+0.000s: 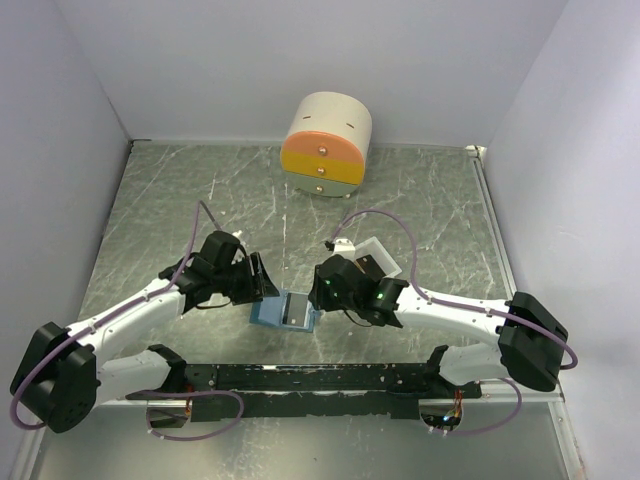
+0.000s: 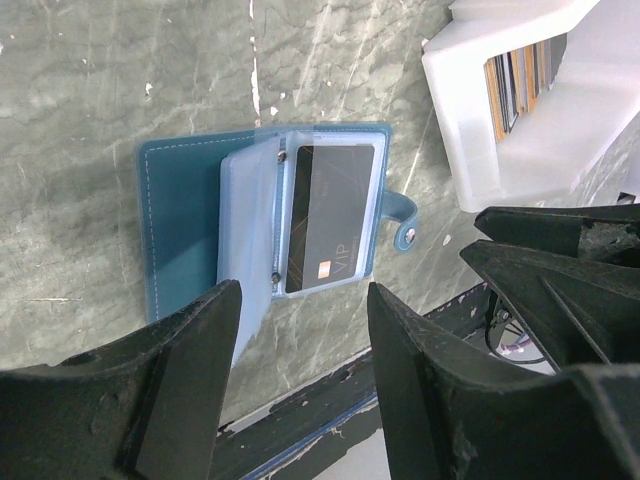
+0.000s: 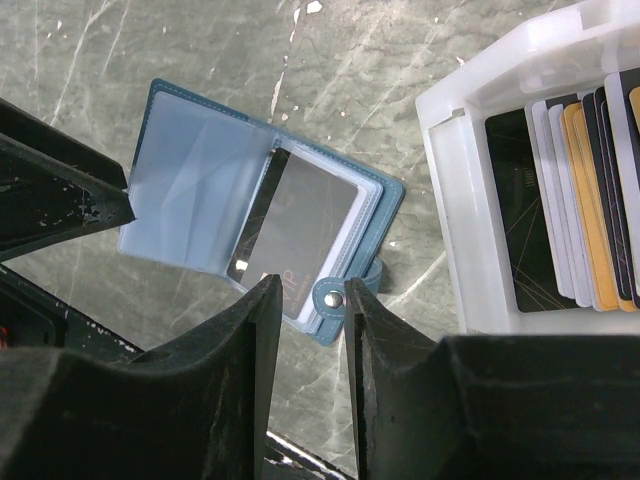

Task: Put the credit cards into the card holder
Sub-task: Turn over the card slot in the card holder.

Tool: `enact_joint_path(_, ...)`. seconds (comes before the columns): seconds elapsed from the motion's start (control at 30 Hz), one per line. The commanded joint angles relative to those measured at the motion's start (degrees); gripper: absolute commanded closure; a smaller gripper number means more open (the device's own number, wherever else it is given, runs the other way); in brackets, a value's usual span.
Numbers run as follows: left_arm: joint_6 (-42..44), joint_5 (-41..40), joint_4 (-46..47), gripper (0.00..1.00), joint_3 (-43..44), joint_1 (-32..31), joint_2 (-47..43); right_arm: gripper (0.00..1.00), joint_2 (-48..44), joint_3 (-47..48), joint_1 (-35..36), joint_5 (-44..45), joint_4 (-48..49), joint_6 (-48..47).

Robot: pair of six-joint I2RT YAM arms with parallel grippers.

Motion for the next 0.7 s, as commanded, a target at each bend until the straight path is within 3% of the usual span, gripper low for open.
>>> enact_joint_path(0.0,1.01,-1.16,0.07,0.36,1.33,0.23,0.86,0.68,-0.28,-0.29,0.24,0.62,1.03,-0.53)
enact_joint_path(0.67,1.03,-1.14,1.80,0.36,-0.28,0.23,2.10,0.68,-0.27,-0.52,0.22,0.36,1.54,-0.49)
